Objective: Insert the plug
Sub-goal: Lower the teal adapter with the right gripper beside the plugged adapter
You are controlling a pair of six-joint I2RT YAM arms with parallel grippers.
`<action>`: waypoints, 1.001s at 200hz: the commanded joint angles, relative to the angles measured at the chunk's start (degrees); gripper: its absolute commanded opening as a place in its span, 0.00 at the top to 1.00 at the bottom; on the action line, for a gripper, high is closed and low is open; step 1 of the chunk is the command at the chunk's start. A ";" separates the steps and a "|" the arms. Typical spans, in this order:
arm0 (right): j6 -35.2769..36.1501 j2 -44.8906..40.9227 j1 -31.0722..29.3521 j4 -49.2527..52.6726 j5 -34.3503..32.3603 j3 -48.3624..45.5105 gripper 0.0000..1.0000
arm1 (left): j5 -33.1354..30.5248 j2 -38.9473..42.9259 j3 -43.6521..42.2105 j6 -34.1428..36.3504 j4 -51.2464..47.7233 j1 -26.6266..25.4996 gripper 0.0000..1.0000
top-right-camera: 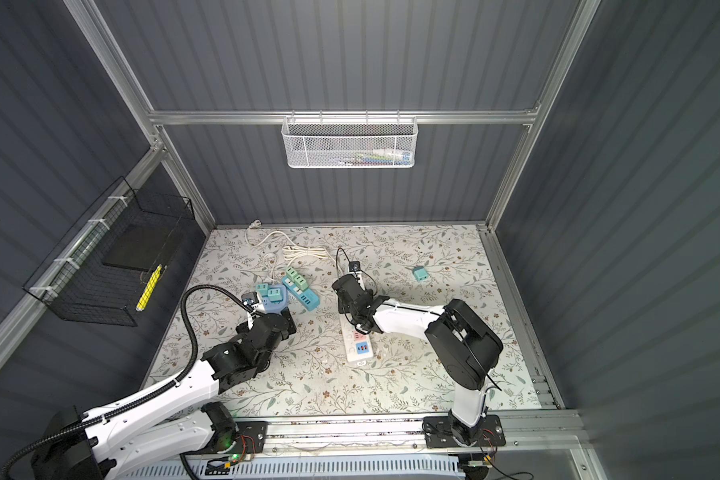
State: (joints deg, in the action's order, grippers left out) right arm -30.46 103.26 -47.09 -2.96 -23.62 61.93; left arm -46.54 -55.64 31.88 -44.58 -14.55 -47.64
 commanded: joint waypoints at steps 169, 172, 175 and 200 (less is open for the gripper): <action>-1.92 0.35 0.13 -2.17 -1.49 -1.82 0.82 | -2.06 2.63 0.47 1.25 -2.28 0.08 0.03; -1.81 -0.01 0.15 -2.26 -1.71 -2.00 0.82 | -2.13 2.68 0.47 1.25 -2.29 0.08 0.03; -1.72 -0.40 0.16 -2.33 -1.96 -2.26 0.82 | -2.14 2.72 0.39 1.25 -2.31 0.09 0.03; -0.67 -3.89 0.37 -2.92 -3.28 -3.11 0.82 | -2.06 3.38 0.27 1.51 -2.33 0.05 0.03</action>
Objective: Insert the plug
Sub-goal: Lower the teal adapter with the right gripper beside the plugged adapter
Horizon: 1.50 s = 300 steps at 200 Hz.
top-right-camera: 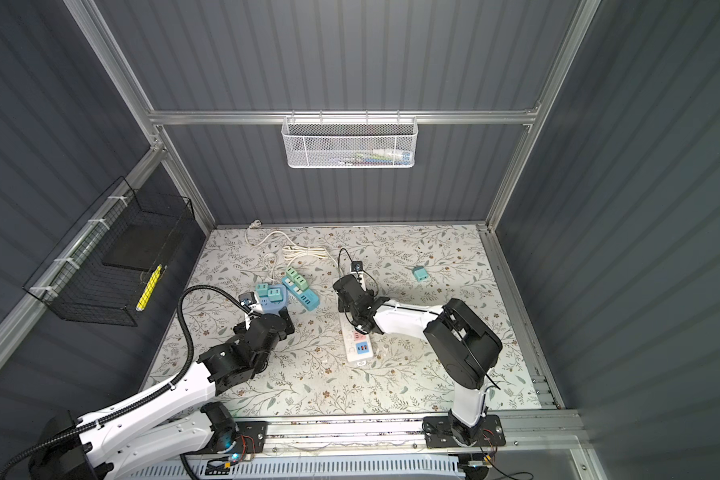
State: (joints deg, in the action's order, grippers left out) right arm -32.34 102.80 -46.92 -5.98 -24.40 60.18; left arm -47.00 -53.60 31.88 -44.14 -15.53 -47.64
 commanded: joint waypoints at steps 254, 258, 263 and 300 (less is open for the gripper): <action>2.75 1.72 -0.37 -4.89 0.03 -3.77 0.82 | -2.39 5.68 -0.94 0.51 -4.28 0.14 0.03; 2.80 1.70 -0.45 -4.92 -0.30 -3.95 0.82 | -2.39 5.73 -1.05 0.46 -4.33 0.14 0.03; 2.93 1.64 -0.58 -5.21 -0.54 -4.27 0.82 | -2.32 5.83 -1.03 0.45 -4.40 0.15 0.03; 3.20 1.80 -0.73 -9.63 -1.70 -5.62 0.82 | -2.16 6.91 -1.38 0.46 -4.86 0.11 0.03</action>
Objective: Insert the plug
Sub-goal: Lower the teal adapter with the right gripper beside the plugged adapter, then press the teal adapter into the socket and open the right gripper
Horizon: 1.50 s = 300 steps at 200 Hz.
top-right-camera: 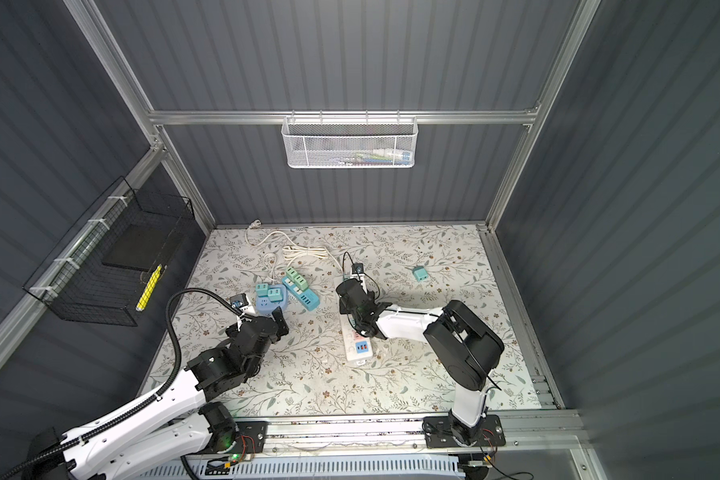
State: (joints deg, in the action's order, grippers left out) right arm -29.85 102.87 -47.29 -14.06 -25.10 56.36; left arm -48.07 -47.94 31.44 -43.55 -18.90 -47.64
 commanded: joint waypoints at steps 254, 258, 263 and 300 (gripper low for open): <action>6.13 1.60 -0.44 -9.37 -0.74 -4.86 0.82 | -0.43 5.13 -3.67 0.88 1.72 0.10 0.01; 6.27 1.62 -0.48 -9.25 -0.87 -4.78 0.82 | -0.44 5.13 -3.67 0.84 1.65 0.13 0.01; 6.42 1.71 -0.52 -9.16 -0.89 -4.72 0.82 | -0.44 5.16 -3.67 0.91 1.56 0.09 0.01; 7.27 3.00 -0.99 -6.83 -1.88 -2.88 0.82 | -0.71 5.45 -3.73 0.93 1.46 0.13 0.01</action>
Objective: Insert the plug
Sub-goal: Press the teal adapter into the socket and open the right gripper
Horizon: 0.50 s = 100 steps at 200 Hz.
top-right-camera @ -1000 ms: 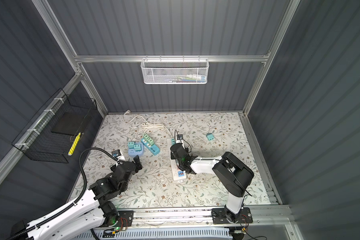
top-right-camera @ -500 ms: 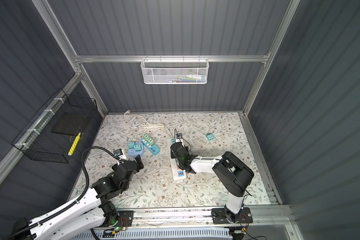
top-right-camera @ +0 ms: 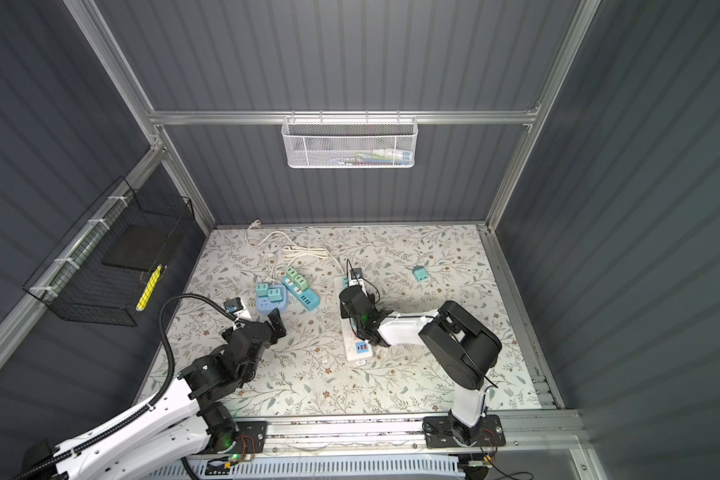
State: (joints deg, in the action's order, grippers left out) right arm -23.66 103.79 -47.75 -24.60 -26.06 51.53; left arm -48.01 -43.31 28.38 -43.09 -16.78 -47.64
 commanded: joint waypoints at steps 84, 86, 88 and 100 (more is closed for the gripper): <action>-1.00 4.41 -1.65 16.68 -4.27 2.53 0.82 | -0.95 1.84 -1.64 0.09 -0.92 0.14 0.01; -1.09 4.54 -1.65 17.04 -4.15 2.77 0.82 | -0.97 1.83 -1.66 0.11 -0.92 0.10 0.01; -1.16 4.57 -1.65 17.39 -4.16 2.89 0.82 | -0.95 1.91 -1.66 0.11 -0.90 0.09 0.01; -1.38 4.93 -1.73 18.74 -4.09 3.66 0.82 | -0.95 2.00 -1.67 0.13 -0.89 0.14 0.01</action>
State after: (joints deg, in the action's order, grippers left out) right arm -23.86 105.43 -49.41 -17.28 -29.82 55.29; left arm -48.03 -42.19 27.46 -43.11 -16.95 -47.64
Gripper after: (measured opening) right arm 0.288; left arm 0.990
